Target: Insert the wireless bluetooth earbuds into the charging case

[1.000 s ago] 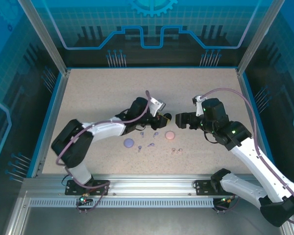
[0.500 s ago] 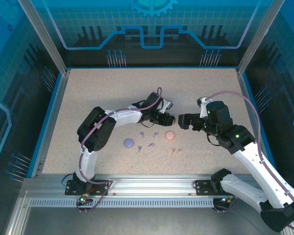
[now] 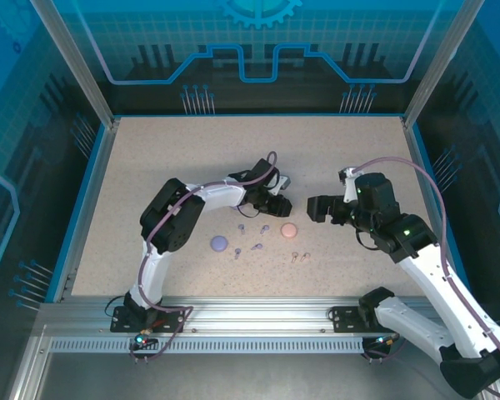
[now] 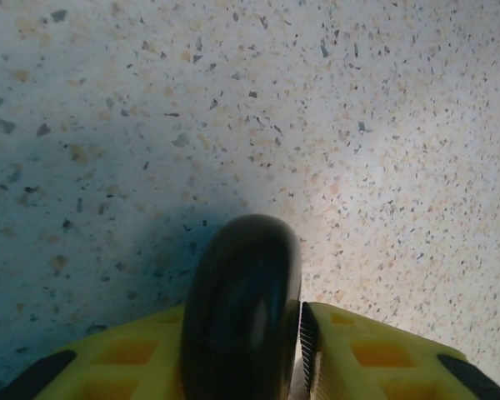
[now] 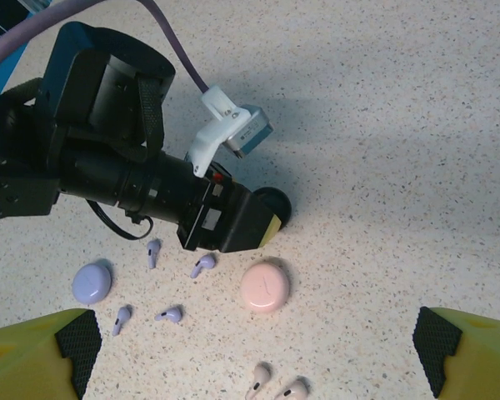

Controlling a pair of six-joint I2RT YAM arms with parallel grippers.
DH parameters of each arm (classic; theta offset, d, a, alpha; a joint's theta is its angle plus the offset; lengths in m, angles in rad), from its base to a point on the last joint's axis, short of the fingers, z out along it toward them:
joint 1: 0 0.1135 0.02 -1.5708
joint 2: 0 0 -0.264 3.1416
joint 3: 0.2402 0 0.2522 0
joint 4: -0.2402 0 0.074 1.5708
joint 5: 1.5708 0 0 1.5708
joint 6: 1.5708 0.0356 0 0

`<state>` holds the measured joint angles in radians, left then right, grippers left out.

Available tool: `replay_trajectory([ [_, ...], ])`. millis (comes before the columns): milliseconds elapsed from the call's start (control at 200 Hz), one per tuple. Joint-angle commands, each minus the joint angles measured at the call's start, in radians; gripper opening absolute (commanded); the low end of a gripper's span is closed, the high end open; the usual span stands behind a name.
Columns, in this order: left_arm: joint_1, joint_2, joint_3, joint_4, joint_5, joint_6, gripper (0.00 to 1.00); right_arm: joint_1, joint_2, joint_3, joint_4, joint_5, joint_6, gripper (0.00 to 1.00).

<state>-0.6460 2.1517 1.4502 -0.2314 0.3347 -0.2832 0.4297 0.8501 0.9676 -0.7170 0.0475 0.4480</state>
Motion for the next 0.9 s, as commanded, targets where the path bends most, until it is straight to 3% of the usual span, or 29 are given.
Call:
replay_trajectory([
  [0, 0.009, -0.032, -0.008, -0.044, -0.082, 0.04, 0.41, -0.033, -0.012, 0.014, -0.049, -0.05, -0.043, 1.0],
  [235, 0.021, -0.186, -0.084, -0.035, -0.155, 0.076, 0.48, -0.058, -0.006, 0.018, -0.086, -0.094, -0.101, 1.0],
  [380, 0.021, -0.346, -0.178, -0.01, -0.212, 0.091, 0.51, -0.057, 0.035, 0.055, -0.17, -0.047, -0.1, 1.0],
  [565, 0.025, -0.576, -0.327, 0.062, -0.275, 0.101, 0.51, -0.045, 0.127, 0.068, -0.182, -0.085, -0.058, 1.0],
  [895, 0.047, -0.986, -0.618, 0.262, -0.392, 0.083, 0.6, 0.18, 0.496, 0.136, -0.164, 0.102, -0.018, 0.86],
])
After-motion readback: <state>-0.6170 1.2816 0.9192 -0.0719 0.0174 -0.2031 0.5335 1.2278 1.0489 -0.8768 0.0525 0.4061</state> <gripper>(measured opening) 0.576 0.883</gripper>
